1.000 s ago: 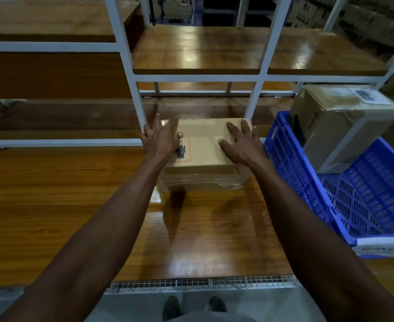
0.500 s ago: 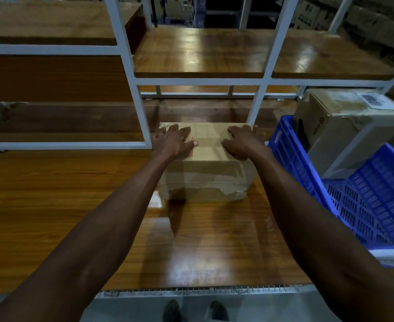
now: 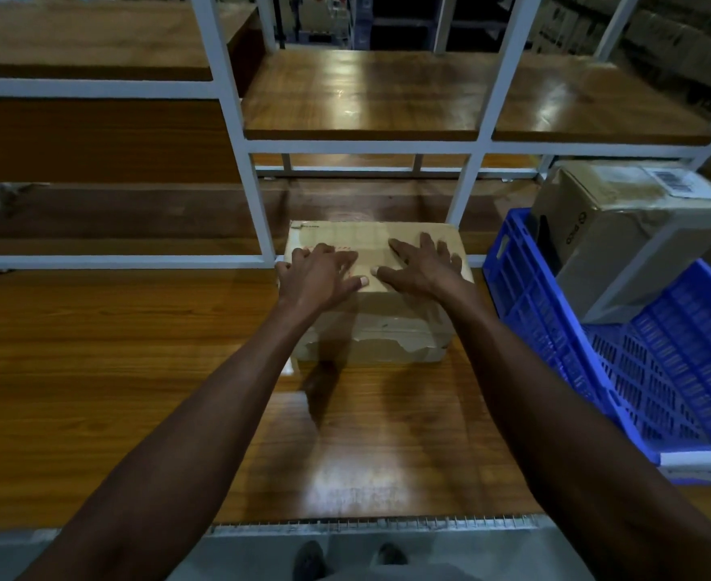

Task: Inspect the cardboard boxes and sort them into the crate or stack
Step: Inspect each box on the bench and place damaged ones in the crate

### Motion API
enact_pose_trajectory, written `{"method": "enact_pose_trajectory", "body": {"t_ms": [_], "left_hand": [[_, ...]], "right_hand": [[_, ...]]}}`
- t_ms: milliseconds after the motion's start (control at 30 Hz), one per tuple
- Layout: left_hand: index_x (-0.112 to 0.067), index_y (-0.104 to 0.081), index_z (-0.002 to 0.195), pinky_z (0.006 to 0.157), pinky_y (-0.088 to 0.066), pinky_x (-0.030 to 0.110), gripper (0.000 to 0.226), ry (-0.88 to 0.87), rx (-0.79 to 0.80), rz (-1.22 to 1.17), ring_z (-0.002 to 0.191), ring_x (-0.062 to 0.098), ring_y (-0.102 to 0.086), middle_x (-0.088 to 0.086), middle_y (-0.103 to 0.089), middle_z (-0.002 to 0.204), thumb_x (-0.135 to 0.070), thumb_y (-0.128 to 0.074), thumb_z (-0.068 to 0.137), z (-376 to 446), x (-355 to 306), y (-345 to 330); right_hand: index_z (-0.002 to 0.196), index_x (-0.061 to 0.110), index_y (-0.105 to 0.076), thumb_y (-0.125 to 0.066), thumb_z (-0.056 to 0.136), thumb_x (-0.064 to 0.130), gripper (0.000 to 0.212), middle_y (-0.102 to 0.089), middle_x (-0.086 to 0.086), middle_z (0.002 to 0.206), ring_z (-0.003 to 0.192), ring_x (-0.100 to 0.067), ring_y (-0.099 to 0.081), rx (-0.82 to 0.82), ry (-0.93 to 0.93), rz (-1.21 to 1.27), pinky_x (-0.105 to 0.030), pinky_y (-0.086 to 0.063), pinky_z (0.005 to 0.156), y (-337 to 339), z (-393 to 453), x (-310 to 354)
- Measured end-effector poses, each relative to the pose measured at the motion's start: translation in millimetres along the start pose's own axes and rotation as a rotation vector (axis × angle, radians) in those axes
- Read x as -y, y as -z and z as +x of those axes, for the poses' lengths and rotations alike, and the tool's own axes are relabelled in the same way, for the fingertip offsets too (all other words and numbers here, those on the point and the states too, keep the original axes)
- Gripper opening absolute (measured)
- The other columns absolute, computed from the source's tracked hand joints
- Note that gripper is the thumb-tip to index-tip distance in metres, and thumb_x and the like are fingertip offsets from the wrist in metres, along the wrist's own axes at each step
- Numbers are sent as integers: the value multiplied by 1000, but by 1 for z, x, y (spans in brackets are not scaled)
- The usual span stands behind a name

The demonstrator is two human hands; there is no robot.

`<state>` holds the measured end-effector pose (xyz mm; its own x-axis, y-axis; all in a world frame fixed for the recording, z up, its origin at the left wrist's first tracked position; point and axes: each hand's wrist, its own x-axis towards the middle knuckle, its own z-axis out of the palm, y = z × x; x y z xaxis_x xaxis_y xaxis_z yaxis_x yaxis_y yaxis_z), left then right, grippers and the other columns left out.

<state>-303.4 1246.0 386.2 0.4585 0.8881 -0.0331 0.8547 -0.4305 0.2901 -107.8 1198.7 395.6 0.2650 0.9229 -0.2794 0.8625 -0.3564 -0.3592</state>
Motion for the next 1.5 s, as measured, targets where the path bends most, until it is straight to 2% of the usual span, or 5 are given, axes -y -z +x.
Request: {"method": "enact_pose_trajectory", "body": {"t_ms": [567,800,1033,1367,1500], "left_hand": [[-46,-61,135,117,-18,56,53,65,-309,-310,151,29,-17,-1,-29,164,-65,-69,85,-29,34,-37],[-35,0,163,111,-40,59,116,403,-152,-1048,151,35,-30,7,-23,169,-75,-67,78,-56,62,-63],[-35,-56,141,89,-55,41,54,256,-123,-1275,124,21,-61,-8,-67,129,-55,-66,91,-61,54,-65],[-41,-50,149,93,-56,45,78,14,-305,-922,126,25,-51,4,-46,144,-79,-55,81,-54,44,-3],[-42,-61,140,103,-46,35,70,-116,-390,-742,127,11,-45,-5,-55,139,-79,-53,81,-48,32,18]], "right_hand": [[157,41,-36,-47,97,71,68,-22,-4,168,152,-46,-16,-153,-42,-47,-68,-17,115,-15,-44,-8],[153,48,-37,-64,75,84,90,7,4,170,150,-47,-20,-282,-130,449,-63,-29,120,-42,-49,-41],[148,45,-47,-70,75,77,83,-8,5,165,142,-38,-34,-349,-101,580,-55,-42,114,-44,-51,-43],[156,35,-43,-58,98,61,65,-25,-3,162,137,-29,-43,-354,-161,970,-35,-47,90,-45,-57,-66],[150,45,-46,-61,88,71,69,-52,-11,145,112,-34,-64,-113,-241,1286,-46,-62,71,-75,-39,-84]]}}
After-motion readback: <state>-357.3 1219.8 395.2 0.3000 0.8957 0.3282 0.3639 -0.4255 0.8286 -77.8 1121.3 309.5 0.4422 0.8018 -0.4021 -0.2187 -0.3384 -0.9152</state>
